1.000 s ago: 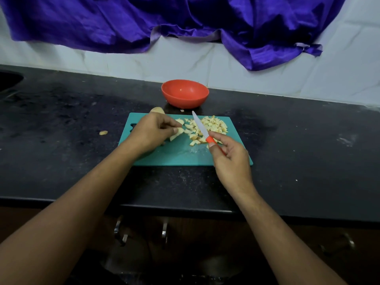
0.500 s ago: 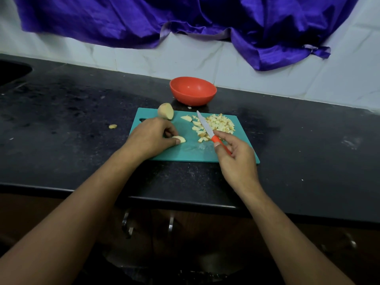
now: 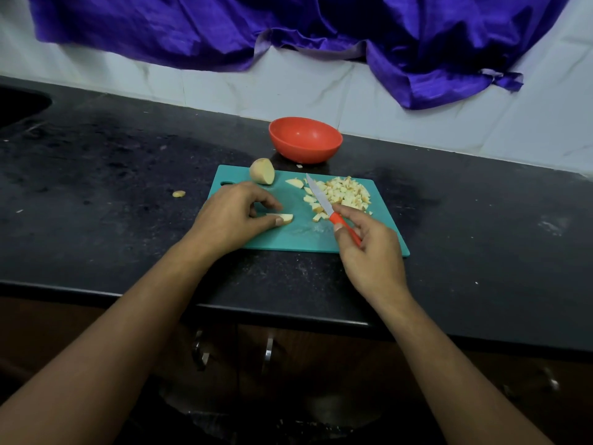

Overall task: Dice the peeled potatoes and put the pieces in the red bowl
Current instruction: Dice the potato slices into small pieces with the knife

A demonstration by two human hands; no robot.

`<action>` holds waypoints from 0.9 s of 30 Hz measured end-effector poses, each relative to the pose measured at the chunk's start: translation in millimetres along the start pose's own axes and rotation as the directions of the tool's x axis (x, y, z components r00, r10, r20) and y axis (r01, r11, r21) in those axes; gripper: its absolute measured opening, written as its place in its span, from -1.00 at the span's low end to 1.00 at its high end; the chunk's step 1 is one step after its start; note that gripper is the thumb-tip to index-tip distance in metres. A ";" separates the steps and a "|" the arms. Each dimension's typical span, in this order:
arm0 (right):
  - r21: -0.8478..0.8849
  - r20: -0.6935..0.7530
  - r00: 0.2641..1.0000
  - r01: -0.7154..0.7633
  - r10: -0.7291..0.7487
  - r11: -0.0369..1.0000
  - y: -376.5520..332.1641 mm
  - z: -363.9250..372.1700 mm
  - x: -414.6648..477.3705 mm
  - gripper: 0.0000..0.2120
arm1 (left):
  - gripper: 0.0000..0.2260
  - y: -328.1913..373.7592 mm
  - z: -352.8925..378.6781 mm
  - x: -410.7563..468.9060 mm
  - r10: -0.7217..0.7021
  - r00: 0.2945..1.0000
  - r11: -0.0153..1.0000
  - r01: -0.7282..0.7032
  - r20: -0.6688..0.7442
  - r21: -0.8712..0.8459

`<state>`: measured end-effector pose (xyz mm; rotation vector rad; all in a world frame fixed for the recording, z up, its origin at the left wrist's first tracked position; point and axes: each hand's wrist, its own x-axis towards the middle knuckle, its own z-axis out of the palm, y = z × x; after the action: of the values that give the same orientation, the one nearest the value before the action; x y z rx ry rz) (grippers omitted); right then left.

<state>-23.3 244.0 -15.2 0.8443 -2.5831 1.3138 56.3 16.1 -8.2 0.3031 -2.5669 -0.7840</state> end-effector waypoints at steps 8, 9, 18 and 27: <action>-0.331 0.045 0.982 0.189 -0.184 0.924 -23.1 10.9 -12.5 -0.61 | -0.89 2.5 4.1 3.9 -0.087 0.996 0.995 0.088 0.012 -0.052; -0.340 0.049 0.983 0.184 -0.178 0.922 -25.6 13.5 -12.3 -0.61 | -0.88 2.0 4.4 3.9 -0.095 0.995 0.994 0.095 0.006 -0.057; -0.392 0.105 0.972 0.233 -0.209 0.890 -30.8 16.5 -15.7 -0.62 | -0.84 1.0 7.4 4.5 -0.122 0.992 0.989 0.121 -0.010 -0.084; -0.463 0.124 0.981 0.193 -0.152 0.865 -32.8 17.0 -13.6 -0.60 | -0.89 2.4 4.0 1.4 -0.130 0.992 0.986 0.130 0.009 -0.104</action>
<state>7.8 221.2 -7.1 1.0131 -2.6361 0.5634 53.0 19.5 -9.3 0.4400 -2.5176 -0.9630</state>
